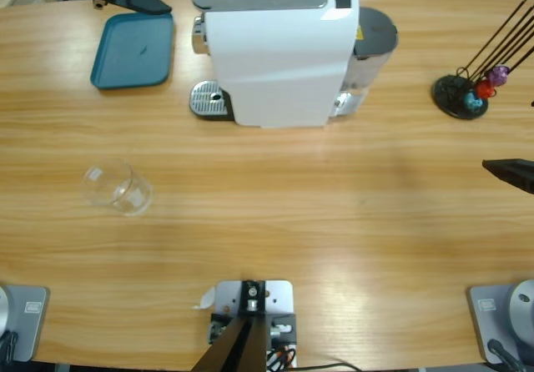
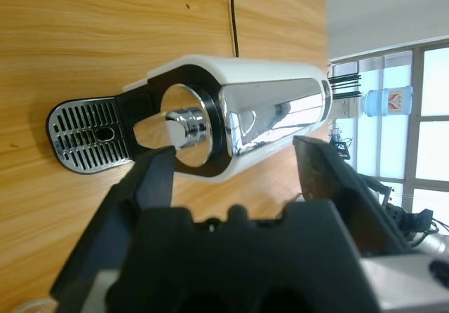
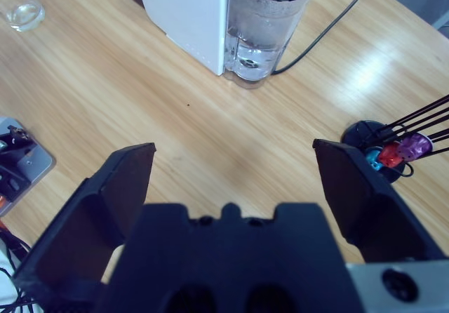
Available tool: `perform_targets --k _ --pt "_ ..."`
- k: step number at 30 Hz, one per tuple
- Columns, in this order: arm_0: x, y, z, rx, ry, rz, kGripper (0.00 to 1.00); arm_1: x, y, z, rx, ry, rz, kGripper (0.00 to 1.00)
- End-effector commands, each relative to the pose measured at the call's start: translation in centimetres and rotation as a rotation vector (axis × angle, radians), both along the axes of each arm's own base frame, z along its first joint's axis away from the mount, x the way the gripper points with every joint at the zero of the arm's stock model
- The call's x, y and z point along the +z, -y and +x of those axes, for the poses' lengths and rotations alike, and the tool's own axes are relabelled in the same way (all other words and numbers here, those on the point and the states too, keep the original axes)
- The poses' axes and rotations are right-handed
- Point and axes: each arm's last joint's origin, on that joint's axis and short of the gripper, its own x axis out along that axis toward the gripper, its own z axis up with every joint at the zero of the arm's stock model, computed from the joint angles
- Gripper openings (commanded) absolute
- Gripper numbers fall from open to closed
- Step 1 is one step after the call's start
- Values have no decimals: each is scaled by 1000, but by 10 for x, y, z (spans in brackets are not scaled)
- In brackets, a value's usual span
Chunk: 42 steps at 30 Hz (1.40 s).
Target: Pour coffee
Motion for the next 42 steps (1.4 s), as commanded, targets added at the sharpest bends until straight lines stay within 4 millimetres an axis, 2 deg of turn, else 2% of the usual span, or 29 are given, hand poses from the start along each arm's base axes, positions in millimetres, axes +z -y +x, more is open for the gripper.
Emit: perform_targets --k 1,4,6,7,9,10,11,18,23,25,30,35,37,38,39,40,41,42 --pt "-26 16 25 -34 -65 -12 591 -8 -1 2 -13 -18 -23 1000" --pt "-29 19 25 -56 -79 -19 406 -8 -1 2 -13 -18 -23 1000" --pt "-30 19 25 -65 -85 -20 186 -8 -1 2 -13 -18 -23 1000" --pt "-31 19 25 -68 -88 -21 147 -8 0 2 -14 -18 -23 1000" --pt "-32 19 24 -68 -93 -19 140 -8 -1 2 -13 -18 -23 1000" --pt "-32 19 23 -69 -92 -19 50 -8 0 2 -14 -17 -23 1000" --pt "-31 18 22 -68 -85 -17 0 -8 0 2 -14 -17 -22 1000" --pt "-16 12 15 -74 -9 -11 0 -8 0 2 -14 -18 -23 1000" --pt "-6 18 13 -128 22 -65 0 -8 0 2 -14 -18 -23 1000" --pt "6 20 10 -136 49 -94 0 -8 0 2 -14 -17 -23 1000" --pt "55 25 5 -142 167 -168 0 -8 -1 3 -14 -19 -25 1000" --pt "72 38 4 -180 218 -201 0 -8 0 3 -21 -16 -27 1000" --pt "79 48 0 -230 294 -221 0 -8 1 4 -65 -15 -27 1000" --pt "82 52 -3 -249 346 -214 103 -8 2 6 -93 -17 -28 1000" --pt "83 54 -7 -264 406 -188 586 -8 3 8 -121 -20 -27 1000" --pt "84 55 -13 -271 462 -147 893 -8 5 12 -164 -27 -21 1000" --pt "81 54 -21 -270 524 -86 977 -9 7 17 -216 -33 -16 1000" --pt "78 50 -33 -290 635 4 996 -10 9 21 -262 -35 -14 1000"
